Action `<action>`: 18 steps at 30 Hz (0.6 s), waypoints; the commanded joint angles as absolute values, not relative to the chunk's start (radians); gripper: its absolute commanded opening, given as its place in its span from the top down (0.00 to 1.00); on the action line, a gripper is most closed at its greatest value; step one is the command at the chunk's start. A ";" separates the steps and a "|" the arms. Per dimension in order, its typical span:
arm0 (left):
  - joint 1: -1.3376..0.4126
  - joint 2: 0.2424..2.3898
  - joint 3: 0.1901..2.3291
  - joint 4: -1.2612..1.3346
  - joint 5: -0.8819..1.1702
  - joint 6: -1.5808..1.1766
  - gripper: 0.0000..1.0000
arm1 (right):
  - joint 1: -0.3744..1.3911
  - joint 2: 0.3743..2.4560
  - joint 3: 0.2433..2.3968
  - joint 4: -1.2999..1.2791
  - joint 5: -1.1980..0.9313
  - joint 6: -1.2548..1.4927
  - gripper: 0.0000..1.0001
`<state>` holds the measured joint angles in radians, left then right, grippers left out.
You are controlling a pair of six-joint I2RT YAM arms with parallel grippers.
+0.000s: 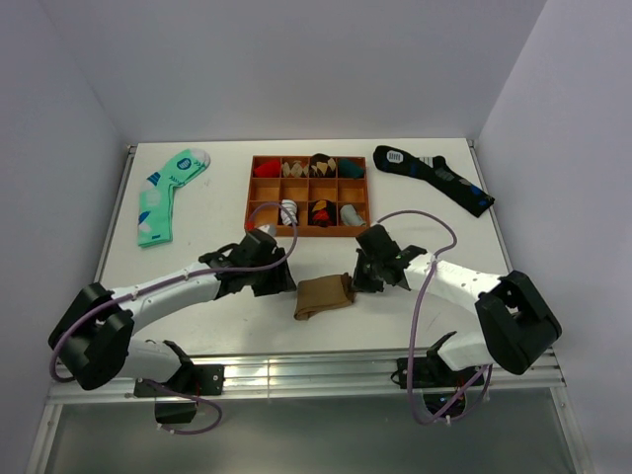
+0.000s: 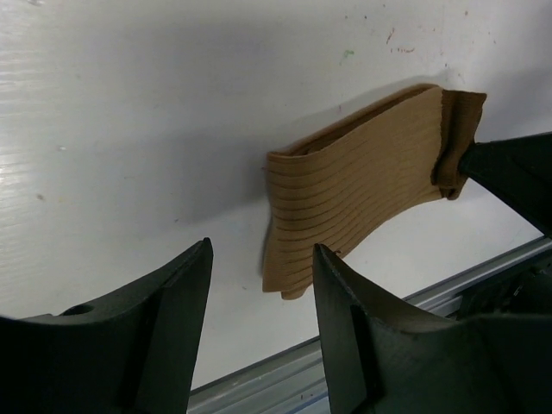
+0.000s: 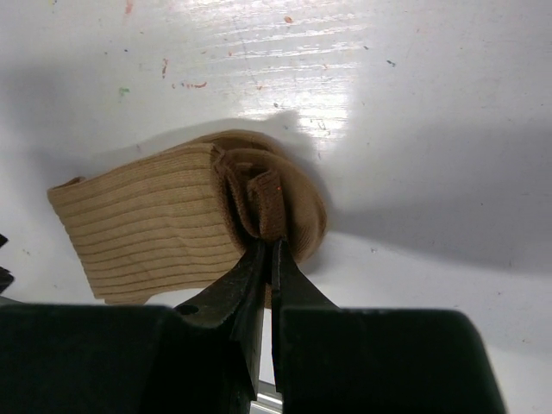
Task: Roll the socks
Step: Fold the sock at the center of the board.
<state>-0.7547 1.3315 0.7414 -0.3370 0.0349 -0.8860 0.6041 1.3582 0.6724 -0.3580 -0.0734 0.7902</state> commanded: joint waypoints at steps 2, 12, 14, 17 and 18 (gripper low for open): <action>-0.776 1.367 0.735 -0.238 0.081 -0.897 0.44 | 0.589 1.371 0.650 -0.331 -0.063 0.772 1.00; -0.796 1.463 0.741 -0.189 0.101 -0.882 0.45 | 0.574 1.364 0.629 -0.327 -0.064 0.765 1.00; -0.801 1.480 0.744 -0.187 0.104 -0.882 0.45 | 0.569 1.361 0.624 -0.324 -0.064 0.765 1.00; -0.807 1.503 0.749 -0.186 0.101 -0.877 0.45 | 0.568 1.362 0.623 -0.325 -0.066 0.764 1.00; -0.808 1.511 0.750 -0.187 0.101 -0.877 0.45 | 0.566 1.361 0.621 -0.325 -0.066 0.761 1.00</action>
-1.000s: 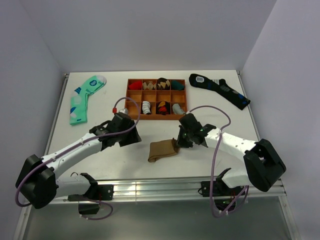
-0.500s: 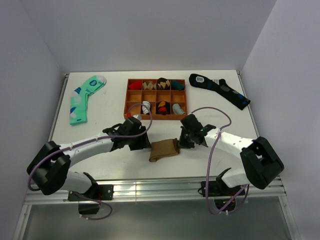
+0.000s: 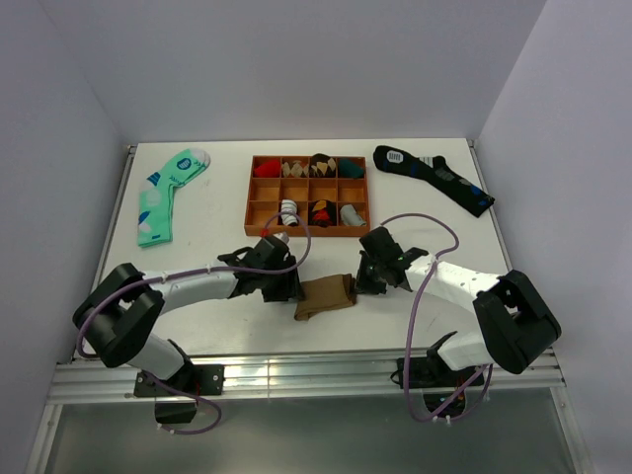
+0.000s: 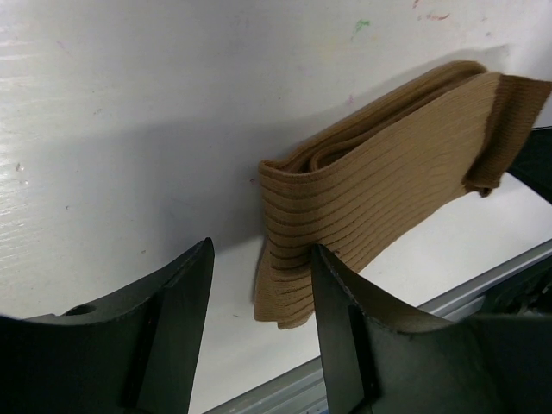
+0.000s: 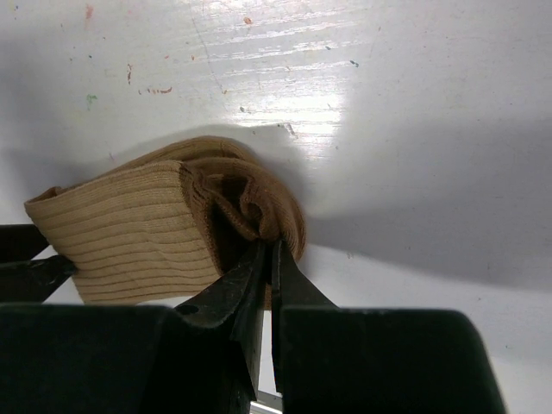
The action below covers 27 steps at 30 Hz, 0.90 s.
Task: Roll the socks
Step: Fold the sock at the center of the board.
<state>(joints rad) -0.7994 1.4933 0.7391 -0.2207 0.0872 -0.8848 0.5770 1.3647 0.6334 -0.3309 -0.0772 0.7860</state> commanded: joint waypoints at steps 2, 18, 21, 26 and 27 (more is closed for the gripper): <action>-0.810 1.529 0.756 -0.190 0.097 -0.879 0.45 | 0.565 1.359 0.621 -0.328 -0.066 0.761 1.00; -0.848 1.637 0.864 -0.408 -0.089 -0.894 0.53 | 0.528 1.315 0.624 -0.377 -0.029 0.750 0.96; -0.853 1.666 0.893 -0.449 -0.129 -0.894 0.54 | 0.508 1.299 0.629 -0.394 -0.025 0.744 0.89; -0.859 1.675 0.908 -0.465 -0.135 -0.890 0.54 | 0.483 1.275 0.643 -0.425 -0.012 0.732 0.79; -0.861 1.675 0.910 -0.463 -0.133 -0.893 0.54 | 0.483 1.263 0.647 -0.428 -0.009 0.730 0.78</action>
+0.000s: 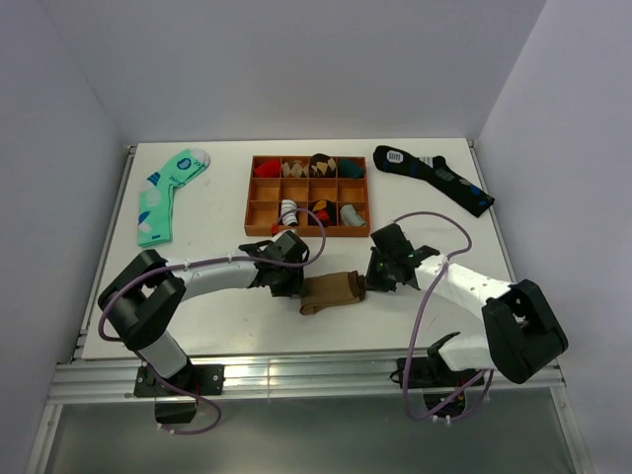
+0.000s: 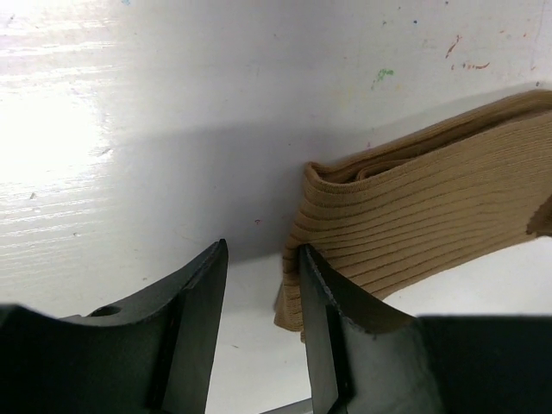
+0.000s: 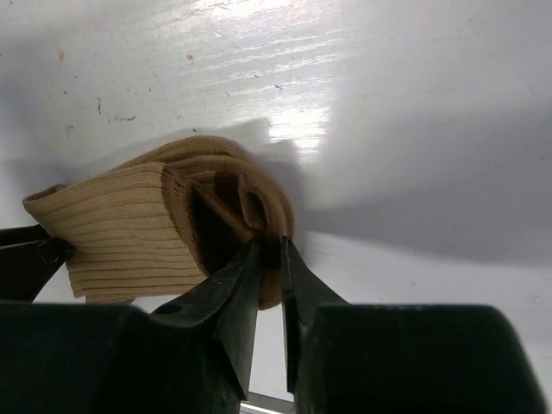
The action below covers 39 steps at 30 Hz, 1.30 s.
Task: Roll the socks
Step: Fold the sock at the center of the board, then adjust the sock at the center of the board.
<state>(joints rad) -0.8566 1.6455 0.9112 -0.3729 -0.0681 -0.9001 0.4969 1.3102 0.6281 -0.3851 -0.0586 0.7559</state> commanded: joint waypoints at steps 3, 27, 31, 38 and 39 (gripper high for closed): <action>-0.865 1.675 0.913 -0.460 -0.127 -0.894 0.54 | 0.485 1.226 0.666 -0.451 -0.006 0.726 0.67; -0.888 1.654 0.976 -0.449 -0.098 -0.885 0.49 | 0.632 1.328 0.741 -0.414 -0.040 0.726 0.77; -0.890 1.648 0.973 -0.448 -0.097 -0.888 0.49 | 0.627 1.331 0.715 -0.430 -0.003 0.730 0.77; -0.891 1.635 0.976 -0.451 -0.095 -0.885 0.47 | 0.623 1.370 0.701 -0.462 0.090 0.753 0.79; -0.891 1.634 0.974 -0.451 -0.095 -0.885 0.47 | 0.621 1.373 0.701 -0.466 0.104 0.759 0.79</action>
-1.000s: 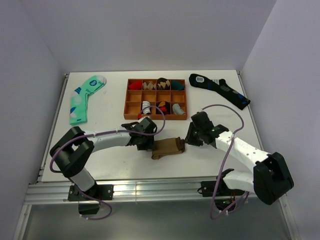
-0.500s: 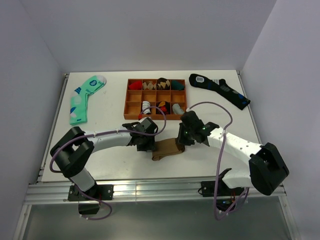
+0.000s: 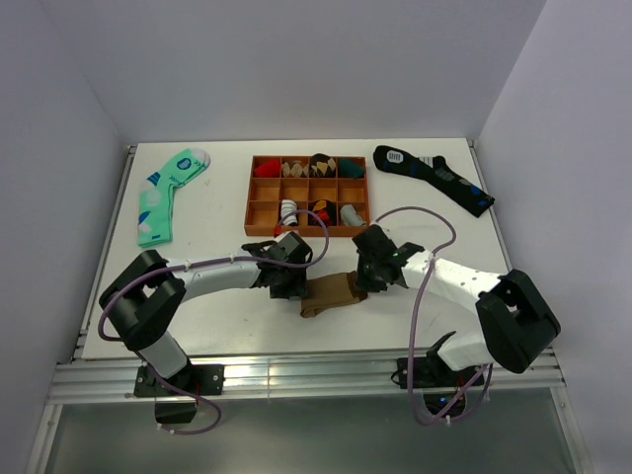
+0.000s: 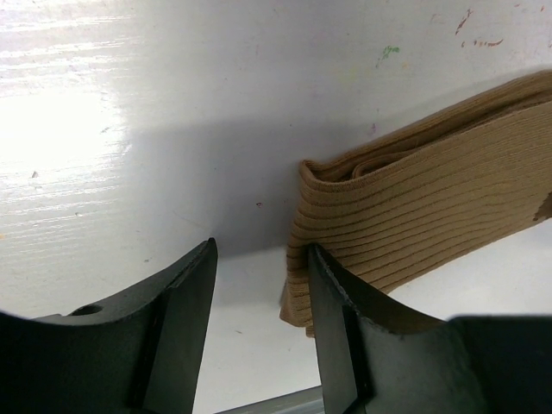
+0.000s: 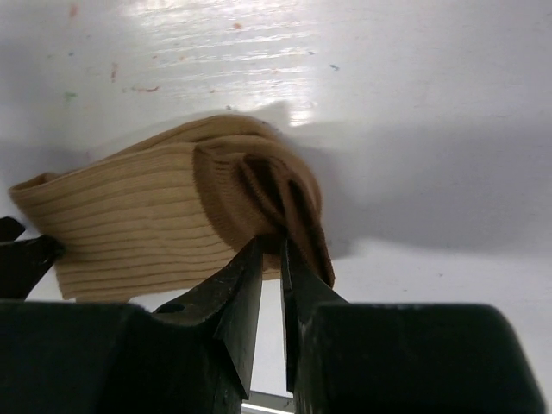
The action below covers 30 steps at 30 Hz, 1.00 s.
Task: Roll the socks
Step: Adjust the sock at the center of the board.
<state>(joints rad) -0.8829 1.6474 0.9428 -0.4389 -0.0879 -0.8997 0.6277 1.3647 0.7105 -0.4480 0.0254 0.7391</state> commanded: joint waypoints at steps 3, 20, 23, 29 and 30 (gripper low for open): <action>-0.891 1.625 0.973 -0.449 -0.095 -0.885 0.45 | 0.621 1.387 0.698 -0.471 0.123 0.759 0.79; -0.879 1.574 1.006 -0.405 -0.134 -0.853 0.25 | 0.623 1.532 0.744 -0.399 0.135 0.663 0.82; -0.848 1.598 1.009 -0.388 -0.121 -0.844 0.25 | 0.626 1.566 0.776 -0.388 0.115 0.635 0.82; -0.793 1.641 1.023 -0.377 -0.129 -0.821 0.25 | 0.635 1.612 0.842 -0.354 0.071 0.574 0.83; -0.785 1.646 1.022 -0.374 -0.124 -0.825 0.25 | 0.640 1.620 0.862 -0.356 0.071 0.568 0.82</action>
<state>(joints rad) -0.8036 1.6344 0.9863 -0.4034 -0.1120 -0.8501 0.6292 1.5669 0.8349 -0.3771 0.0692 0.6220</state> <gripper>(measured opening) 0.754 0.177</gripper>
